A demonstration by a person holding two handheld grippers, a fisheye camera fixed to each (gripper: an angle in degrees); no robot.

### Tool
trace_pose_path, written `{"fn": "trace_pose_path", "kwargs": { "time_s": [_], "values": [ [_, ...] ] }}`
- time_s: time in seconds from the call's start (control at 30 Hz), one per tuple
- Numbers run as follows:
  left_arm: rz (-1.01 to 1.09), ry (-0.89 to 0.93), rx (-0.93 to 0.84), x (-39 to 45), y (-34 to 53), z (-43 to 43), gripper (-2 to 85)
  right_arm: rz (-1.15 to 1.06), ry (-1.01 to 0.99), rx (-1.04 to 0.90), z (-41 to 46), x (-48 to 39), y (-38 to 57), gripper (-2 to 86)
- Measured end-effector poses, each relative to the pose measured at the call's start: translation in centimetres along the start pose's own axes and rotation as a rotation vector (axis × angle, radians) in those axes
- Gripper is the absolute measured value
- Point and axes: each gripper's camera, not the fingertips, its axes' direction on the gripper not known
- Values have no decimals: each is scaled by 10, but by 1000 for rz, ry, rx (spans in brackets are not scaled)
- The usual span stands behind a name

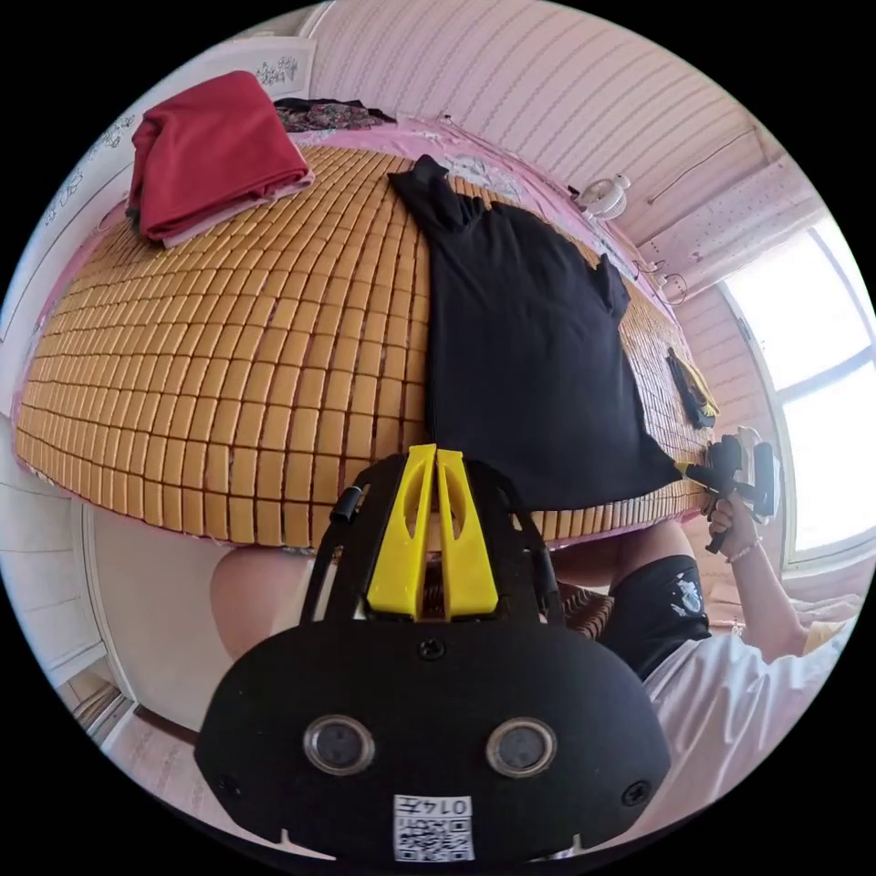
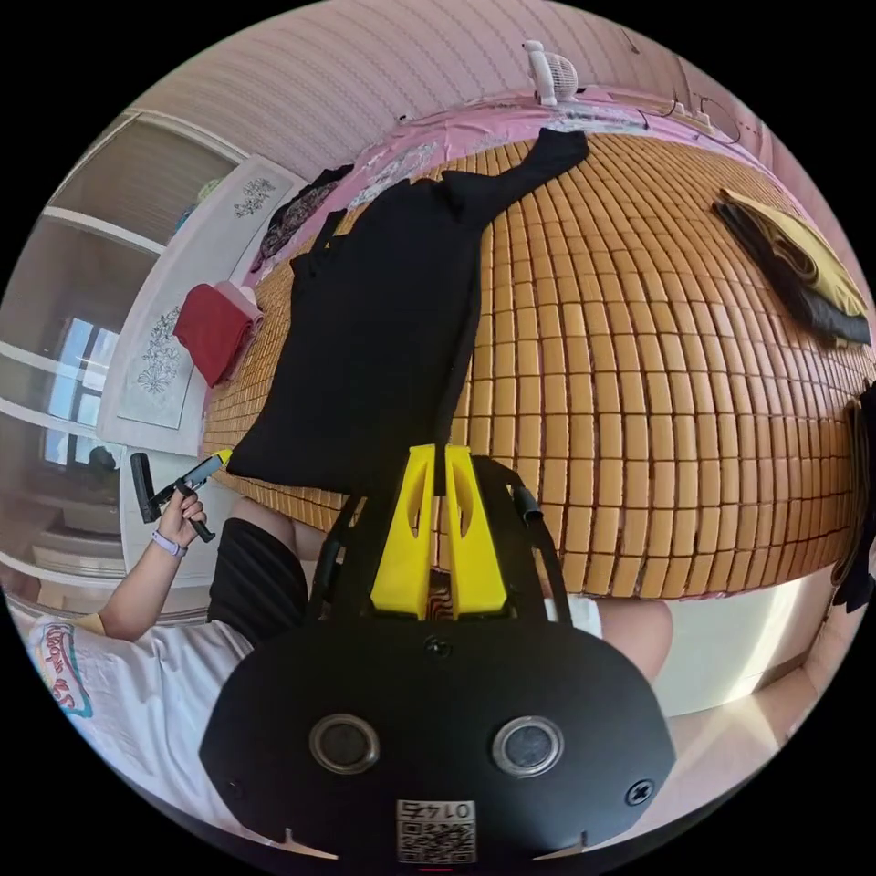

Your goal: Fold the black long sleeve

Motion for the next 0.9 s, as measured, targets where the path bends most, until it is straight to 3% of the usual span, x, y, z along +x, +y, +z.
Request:
{"fn": "trace_pose_path", "kwargs": {
  "time_s": [0.27,0.4,0.5,0.6,0.9],
  "values": [
    [-41,98,-51,-25,-26,5,22,101,91,-52,33,20,6,47],
    [-10,-17,-46,-26,-51,13,59,78,44,-27,44,13,-4,89],
    [1,-52,-130,-27,-73,33,77,75,75,-57,58,7,-14,72],
    [-6,-122,-190,-30,-90,44,40,82,132,-62,63,5,-22,36],
    [13,-43,-208,-52,-98,37,-9,51,112,-108,66,1,-23,9]
  ]
}}
